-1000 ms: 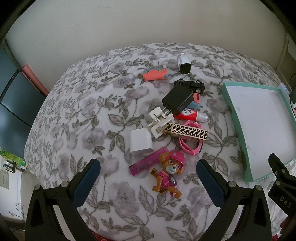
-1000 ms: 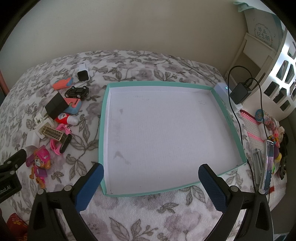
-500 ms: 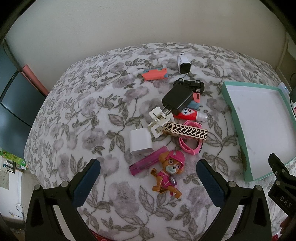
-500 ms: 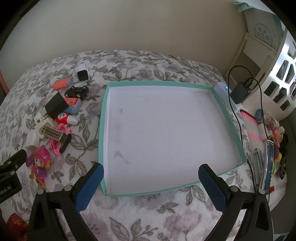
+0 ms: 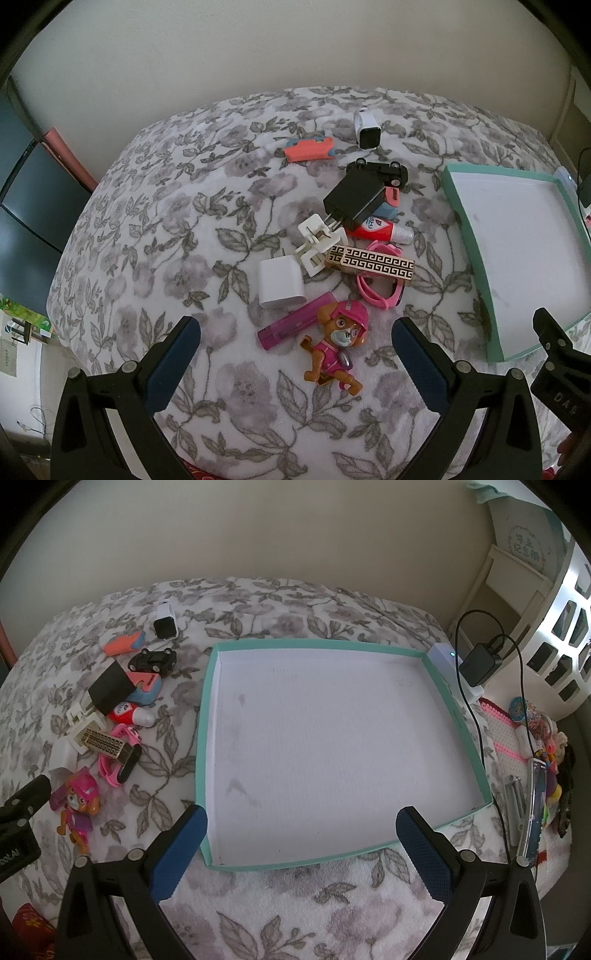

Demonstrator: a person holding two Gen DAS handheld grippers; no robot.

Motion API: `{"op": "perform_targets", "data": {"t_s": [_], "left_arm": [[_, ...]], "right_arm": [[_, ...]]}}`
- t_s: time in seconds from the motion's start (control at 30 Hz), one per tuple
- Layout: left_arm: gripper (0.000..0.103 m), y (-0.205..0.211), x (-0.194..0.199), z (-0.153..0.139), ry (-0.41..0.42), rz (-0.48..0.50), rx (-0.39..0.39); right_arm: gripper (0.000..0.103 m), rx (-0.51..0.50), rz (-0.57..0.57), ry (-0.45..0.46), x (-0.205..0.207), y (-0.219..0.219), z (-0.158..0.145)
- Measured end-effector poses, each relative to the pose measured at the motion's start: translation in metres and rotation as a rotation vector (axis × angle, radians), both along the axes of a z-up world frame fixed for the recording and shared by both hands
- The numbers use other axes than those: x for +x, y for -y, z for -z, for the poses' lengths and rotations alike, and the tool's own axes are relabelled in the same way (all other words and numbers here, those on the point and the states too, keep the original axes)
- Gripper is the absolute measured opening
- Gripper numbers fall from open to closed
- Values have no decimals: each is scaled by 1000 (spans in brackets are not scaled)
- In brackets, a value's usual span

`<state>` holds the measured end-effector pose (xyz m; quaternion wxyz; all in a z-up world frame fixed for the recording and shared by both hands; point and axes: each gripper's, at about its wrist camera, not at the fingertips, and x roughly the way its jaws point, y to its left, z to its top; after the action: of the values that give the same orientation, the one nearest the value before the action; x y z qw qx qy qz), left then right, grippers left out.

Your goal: Organize rigid objects

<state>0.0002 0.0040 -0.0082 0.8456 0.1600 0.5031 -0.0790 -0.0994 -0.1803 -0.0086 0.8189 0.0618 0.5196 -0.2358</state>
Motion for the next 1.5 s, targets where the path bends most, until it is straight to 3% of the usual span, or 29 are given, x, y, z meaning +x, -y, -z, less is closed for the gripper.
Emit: {"op": "perform_targets", "data": {"t_s": [0.2,0.53,0.67,1.03,1.37,1.5], "left_arm": [[103,-24,9,-14,19,-67,-37],[103,-90,41,-31,48,-187,-73],[103,-98,53,-20,4,-198,-84],[103,-109,67,36,-131,-222,-87],[103,-117,72,55,-174,-232,-110],[103,-117,73,56,-179,-236,-125]], "right_arm": [[103,45,-24,46,4,-6,-5],[103,149,-165,132,38,-43,-22],[103,209,-212,129,59,-65,-17],[103,328,-281,-18,92,-115,35],[97,341,-329,-127,98,-147,79],[98,276,-364,-152,98,-161,89]]}}
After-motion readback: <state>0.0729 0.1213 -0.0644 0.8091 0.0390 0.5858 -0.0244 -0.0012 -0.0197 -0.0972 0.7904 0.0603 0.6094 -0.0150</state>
